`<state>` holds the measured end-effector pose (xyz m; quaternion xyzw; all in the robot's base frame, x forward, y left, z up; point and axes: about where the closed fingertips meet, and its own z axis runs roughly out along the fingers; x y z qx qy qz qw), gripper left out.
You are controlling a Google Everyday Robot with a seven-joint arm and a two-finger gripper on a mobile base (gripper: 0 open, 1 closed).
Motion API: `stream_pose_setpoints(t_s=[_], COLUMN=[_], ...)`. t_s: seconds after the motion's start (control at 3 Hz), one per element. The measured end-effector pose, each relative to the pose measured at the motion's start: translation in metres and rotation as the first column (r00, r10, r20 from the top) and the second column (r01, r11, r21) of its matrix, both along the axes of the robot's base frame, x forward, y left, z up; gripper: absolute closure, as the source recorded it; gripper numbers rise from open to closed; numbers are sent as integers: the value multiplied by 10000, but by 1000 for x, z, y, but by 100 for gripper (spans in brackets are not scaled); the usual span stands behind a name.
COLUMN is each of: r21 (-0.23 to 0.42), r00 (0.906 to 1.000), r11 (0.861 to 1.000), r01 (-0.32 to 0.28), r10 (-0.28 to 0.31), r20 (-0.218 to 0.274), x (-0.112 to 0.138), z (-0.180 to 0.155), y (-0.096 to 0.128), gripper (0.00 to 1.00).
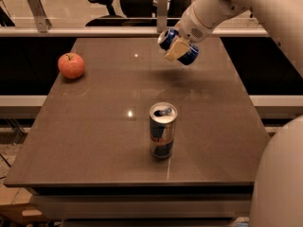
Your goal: Knock pepsi can over
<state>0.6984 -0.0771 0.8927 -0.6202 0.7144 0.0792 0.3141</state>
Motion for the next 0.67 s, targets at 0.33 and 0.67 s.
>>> stream_pose_setpoints(t_s=[0.33,0.67], r21=[-683,-1270], r00=[9998,9995], r11=[9976,9918], r01=[-106,-117], r10=[93,78], r20=[-193,-306], x=[4,7], z=[-8,-16], y=[3,4], gripper=[100,100])
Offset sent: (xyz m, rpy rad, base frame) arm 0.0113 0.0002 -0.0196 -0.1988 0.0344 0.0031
